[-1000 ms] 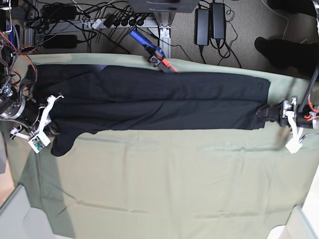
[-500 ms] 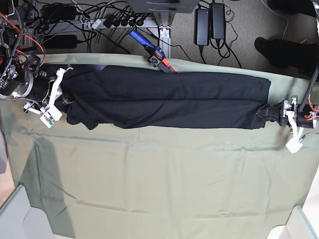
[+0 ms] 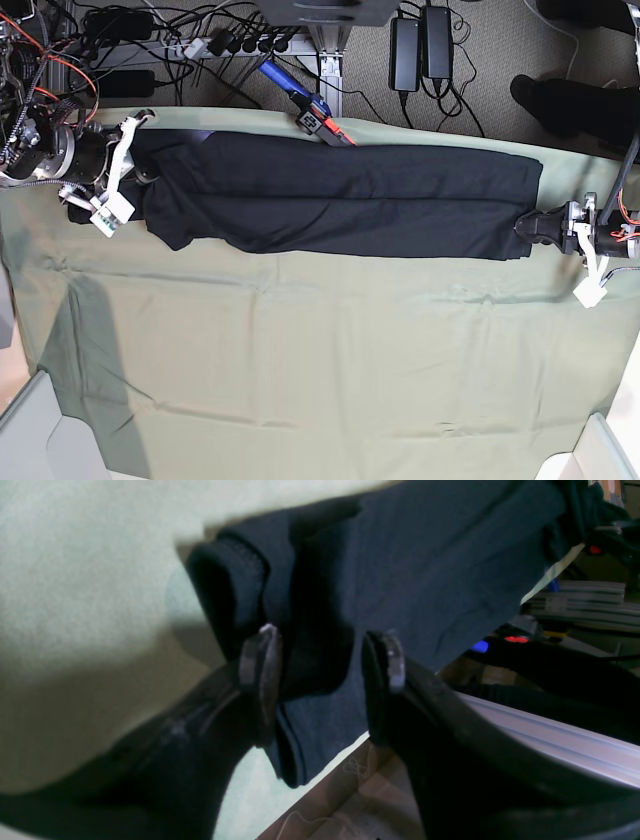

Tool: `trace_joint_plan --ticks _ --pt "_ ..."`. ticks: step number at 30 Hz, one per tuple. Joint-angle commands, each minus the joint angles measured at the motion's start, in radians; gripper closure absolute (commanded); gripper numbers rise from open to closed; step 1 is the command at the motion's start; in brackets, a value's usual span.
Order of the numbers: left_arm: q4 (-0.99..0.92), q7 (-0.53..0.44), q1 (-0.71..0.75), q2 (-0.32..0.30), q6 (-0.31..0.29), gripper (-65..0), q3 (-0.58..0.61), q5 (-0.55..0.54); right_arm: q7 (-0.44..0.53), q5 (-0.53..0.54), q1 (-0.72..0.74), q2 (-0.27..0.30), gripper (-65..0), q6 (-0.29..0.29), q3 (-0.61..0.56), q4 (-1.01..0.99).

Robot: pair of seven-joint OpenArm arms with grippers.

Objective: Fold the T-shirt properly
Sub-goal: 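Fold the sleeve end inward toward the left gripper with the right gripper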

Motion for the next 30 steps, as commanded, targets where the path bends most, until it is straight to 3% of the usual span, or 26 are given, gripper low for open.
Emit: trace_joint_plan --ticks 1,4,6,15,26,28,30 --pt "0.014 -0.007 -0.021 -0.023 -0.016 -29.6 -0.009 -0.021 0.006 0.011 -0.006 0.017 -1.1 0.079 0.011 0.010" --pt "0.014 -0.007 -0.021 -0.023 -0.016 -29.7 -0.009 -0.021 0.004 0.011 -0.034 0.018 -26.0 0.079 0.011 0.010" --pt "0.014 -0.007 -0.021 -0.023 -0.016 -29.6 -0.009 -0.021 -0.002 0.018 -0.042 0.017 -34.7 0.079 0.011 0.010" --pt "0.014 -0.007 -0.021 -0.023 -0.016 -29.6 -0.009 -0.021 -0.003 0.026 -0.036 0.002 -34.9 0.079 0.012 0.065" --pt "0.022 -0.007 -0.024 -0.023 -0.016 -29.6 -0.010 -0.021 0.030 -0.047 0.051 -0.156 -34.5 0.078 0.020 0.153" --pt "0.022 -0.007 -0.024 -0.023 -0.016 -29.6 -0.010 -0.021 0.049 -0.082 0.070 -0.171 -31.1 0.077 0.025 0.142" --pt "0.022 -0.007 -0.024 -0.023 -0.016 -29.6 -0.010 -0.021 0.064 -0.117 0.085 -0.172 -20.1 0.077 0.027 0.119"
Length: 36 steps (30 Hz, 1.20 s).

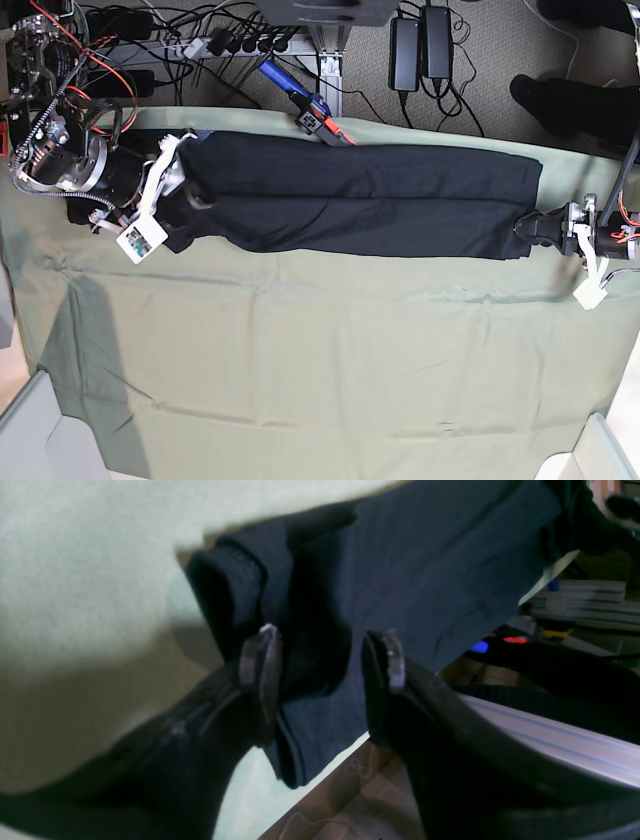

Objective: Fold the T-shirt properly
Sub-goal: 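Fold the sleeve end inward toward the left gripper with the right gripper, then hold both strip ends and pull them slightly apart to straighten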

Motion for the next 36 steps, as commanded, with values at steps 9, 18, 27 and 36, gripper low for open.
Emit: trace_joint_plan --ticks 9,18,27,36 --pt "0.014 -0.007 -0.021 -0.022 -0.016 -29.6 -0.010 -0.022 0.039 -0.119 0.023 0.015 0.0 0.077 0.014 -0.147" --pt "0.014 -0.007 -0.018 -0.023 -0.016 -37.0 -0.010 0.047 0.045 -0.114 0.023 0.015 0.0 0.078 0.014 -0.294" --pt "0.014 -0.049 0.034 -0.014 -0.016 -37.5 -0.010 0.084 0.045 -0.080 0.023 0.015 0.0 0.078 0.014 -0.329" --pt "0.014 -0.059 0.064 -0.008 -0.016 -37.5 -0.010 0.019 0.045 -0.055 0.023 0.015 0.0 0.078 0.014 -0.329"
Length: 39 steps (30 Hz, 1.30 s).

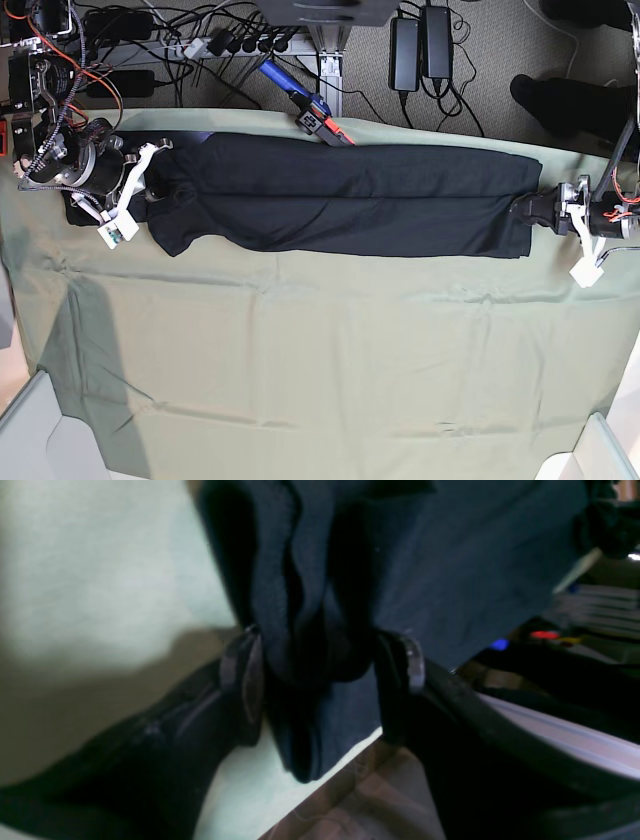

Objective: Fold the T-shirt properly
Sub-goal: 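Hold both strip ends and pull them slightly apart to straighten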

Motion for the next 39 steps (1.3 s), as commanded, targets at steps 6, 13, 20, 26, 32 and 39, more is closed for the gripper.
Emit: trace_joint_plan --ticks 6,13,20,26,32,39 --pt "0.012 0.054 -0.015 0.035 -0.016 -37.4 -0.006 -0.059 -0.011 -0.004 0.005 0.014 0.0 0.078 0.005 0.004" --pt "0.012 0.041 -0.018 0.042 -0.016 -31.8 -0.006 -0.059 -0.011 -0.004 0.005 0.014 0.0 0.078 0.005 0.004" --pt "0.012 0.000 -0.019 0.042 -0.016 0.0 -0.006 -0.059 -0.015 0.099 0.006 0.014 0.0 0.078 0.005 0.014" --pt "0.012 0.000 -0.021 0.042 -0.016 0.0 -0.006 -0.010 -0.023 0.166 0.008 0.013 0.0 0.079 0.050 0.129" --pt "0.012 0.000 -0.045 0.039 -0.016 0.0 -0.006 0.002 -0.024 0.169 0.011 0.013 0.0 0.078 0.114 0.204" --pt "0.012 -0.039 -0.156 0.037 -0.016 0.0 -0.006 0.080 -0.030 0.169 0.011 0.014 0.0 0.078 0.158 0.208"
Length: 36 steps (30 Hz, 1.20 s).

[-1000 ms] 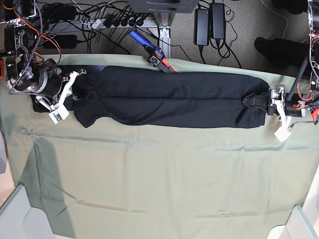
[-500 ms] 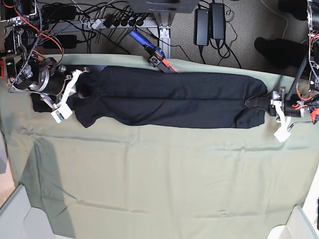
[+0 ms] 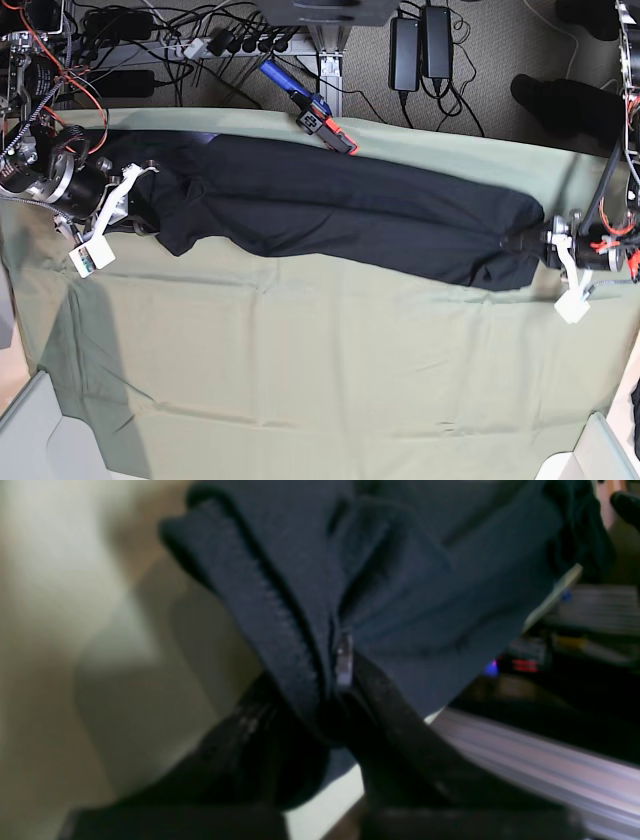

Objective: Fold the T-shirt properly
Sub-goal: 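Hold both strip ends and pull them slightly apart to straighten, then lift the strip end with the left gripper and carry it toward the right gripper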

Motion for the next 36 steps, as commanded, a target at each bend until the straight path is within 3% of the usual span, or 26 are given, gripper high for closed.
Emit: trace_joint_plan --ticks 1,16,25,29,36 --pt "0.012 -0.040 -0.035 -0.024 -0.015 0.0 -0.009 0.017 0.017 0.012 0.011 0.019 0.0 0.078 0.015 0.017" --pt "0.009 -0.381 -0.183 -0.023 -0.015 0.0 -0.009 0.546 -0.025 0.013 0.011 0.019 0.0 0.078 0.077 0.018" --pt "0.099 -0.268 -0.219 -0.022 -0.015 0.0 -0.009 0.534 -0.025 0.027 0.008 0.019 0.0 0.078 0.085 0.018" --pt "0.310 -0.126 -0.154 -0.022 -0.015 0.0 -0.009 0.467 -0.024 0.027 0.009 0.019 0.0 0.078 0.085 0.018" --pt "0.698 -0.123 0.016 -0.020 -0.009 0.0 -0.009 0.475 -0.024 0.025 0.008 0.019 0.0 0.078 0.085 0.018"
